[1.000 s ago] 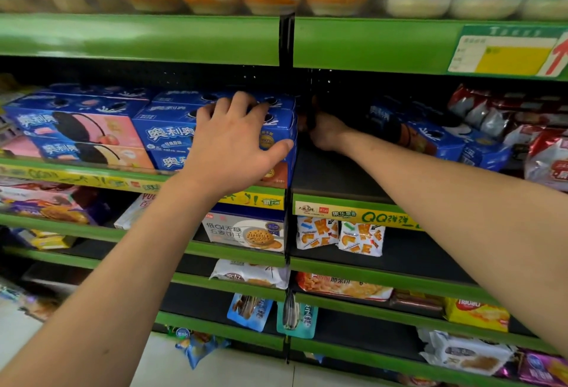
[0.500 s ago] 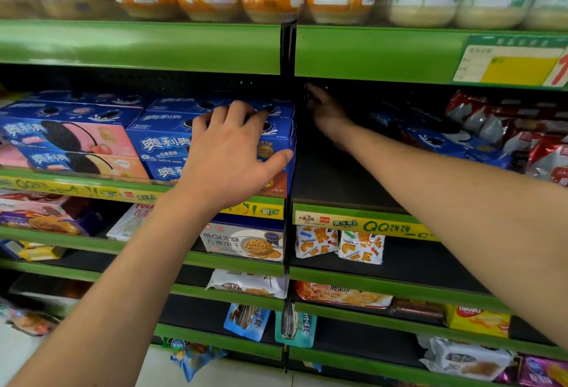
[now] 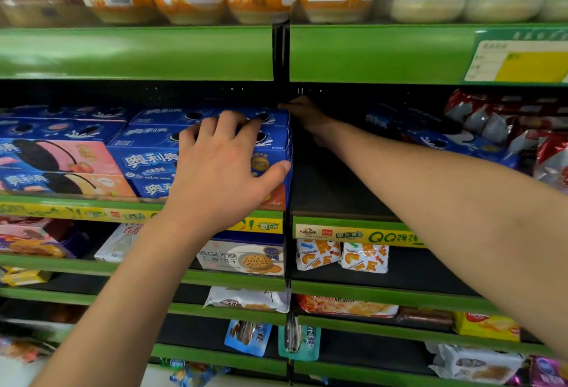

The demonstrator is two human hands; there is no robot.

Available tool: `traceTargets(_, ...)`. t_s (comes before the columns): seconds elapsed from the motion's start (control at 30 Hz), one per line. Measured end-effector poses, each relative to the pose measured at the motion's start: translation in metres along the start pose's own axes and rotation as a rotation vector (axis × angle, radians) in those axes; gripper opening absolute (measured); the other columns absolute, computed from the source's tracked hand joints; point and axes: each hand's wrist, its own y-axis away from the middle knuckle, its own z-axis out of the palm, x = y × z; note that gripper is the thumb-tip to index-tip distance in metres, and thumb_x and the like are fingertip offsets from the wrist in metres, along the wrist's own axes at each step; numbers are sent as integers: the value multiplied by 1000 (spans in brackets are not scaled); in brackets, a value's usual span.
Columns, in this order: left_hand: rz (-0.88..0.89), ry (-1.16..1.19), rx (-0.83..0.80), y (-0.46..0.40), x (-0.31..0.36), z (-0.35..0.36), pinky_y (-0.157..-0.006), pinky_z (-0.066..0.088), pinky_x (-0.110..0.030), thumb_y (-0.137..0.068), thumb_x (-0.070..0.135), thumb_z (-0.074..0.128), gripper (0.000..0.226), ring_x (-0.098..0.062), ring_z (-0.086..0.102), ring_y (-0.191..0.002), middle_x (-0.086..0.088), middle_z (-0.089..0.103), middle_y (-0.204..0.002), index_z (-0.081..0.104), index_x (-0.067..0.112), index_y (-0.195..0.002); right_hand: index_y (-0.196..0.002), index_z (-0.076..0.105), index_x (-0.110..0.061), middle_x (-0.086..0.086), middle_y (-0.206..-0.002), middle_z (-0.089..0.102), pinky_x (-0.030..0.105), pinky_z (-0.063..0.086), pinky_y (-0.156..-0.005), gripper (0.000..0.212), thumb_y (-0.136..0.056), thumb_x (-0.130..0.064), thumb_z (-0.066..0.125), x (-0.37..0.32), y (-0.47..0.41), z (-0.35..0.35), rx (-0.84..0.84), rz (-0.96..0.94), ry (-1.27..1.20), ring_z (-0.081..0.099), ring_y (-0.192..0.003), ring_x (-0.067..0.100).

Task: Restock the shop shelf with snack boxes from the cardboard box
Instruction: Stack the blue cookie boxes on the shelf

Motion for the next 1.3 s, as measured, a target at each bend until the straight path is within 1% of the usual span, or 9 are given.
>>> traceTargets(0.1, 1, -2, 13, 1, 0, 0, -98, 33, -48, -79, 72, 33, 82, -34, 49, -112, -8, 54, -123, 57, 16, -134, -82, 58, -12, 3, -77, 58, 18, 44, -60, 17, -96, -3, 55, -6, 0, -1, -80, -7, 36, 56, -66, 9)
traceTargets(0.2, 1, 1, 14, 1, 0, 0, -98, 33, -49, -79, 71, 34, 81, -34, 49, -112, -8, 54, -123, 57, 16, -134, -106, 65, -2, 0, -84, 61, 18, 47, -67, 16, -95, -2, 52, -9, -4, 0, -80, -2, 45, 58, -74, 8)
traceTargets(0.33, 2, 5, 17, 1, 0, 0, -97, 34, -48, -79, 71, 34, 80, -34, 49, -112, -8, 54, -122, 57, 17, -134, -122, 58, -4, 15, -112, 64, 39, 47, -99, 28, -97, -14, 59, -5, -6, 6, -122, 44, -88, 60, -103, 26)
traceTargets(0.47, 7, -2, 15, 0, 0, 0, -97, 34, -49, -80, 71, 33, 80, -34, 49, -111, -8, 54, -122, 56, 16, -134, -132, 55, 0, 20, -134, 57, 41, 39, -112, 37, -97, -12, 57, -5, -12, 4, -116, 46, -16, 54, -125, 30)
traceTargets(0.77, 4, -6, 23, -1, 1, 1, -95, 35, -49, -80, 69, 35, 77, -34, 49, -111, -9, 55, -123, 58, 17, -132, -132, 55, 2, 20, -133, 59, 31, 47, -96, 33, -103, -9, 45, -3, -9, 1, -141, 22, -9, 57, -109, 22)
traceTargets(0.93, 7, -7, 13, -1, 2, 0, -96, 35, -49, -80, 69, 35, 78, -34, 48, -112, -9, 54, -124, 57, 16, -133, -92, 59, -12, 10, -93, 61, 26, 47, -75, 20, -103, -7, 43, -4, -4, 9, -93, 46, -119, 57, -82, 17)
traceTargets(1.1, 7, -4, 27, -2, 0, 1, -95, 35, -49, -80, 70, 35, 78, -35, 49, -109, -9, 55, -122, 58, 16, -131, -80, 54, -11, 9, -82, 55, 26, 42, -66, 28, -103, -3, 40, -4, -1, 17, -32, 48, -174, 51, -72, 17)
traceTargets(1.23, 5, -11, 21, -2, 0, 1, -96, 34, -48, -79, 71, 34, 79, -35, 49, -111, -8, 54, -123, 58, 17, -132, -87, 59, -10, 13, -95, 59, 27, 44, -76, 24, -103, -5, 41, -8, 1, 20, 1, 63, -144, 53, -82, 17)
traceTargets(1.3, 1, -12, 12, -2, 0, 0, -97, 33, -48, -78, 72, 33, 81, -34, 48, -113, -8, 54, -125, 57, 17, -133, -118, 61, -1, 21, -129, 57, 34, 43, -97, 25, -103, -12, 45, -7, 3, 18, 49, 75, -116, 53, -106, 23)
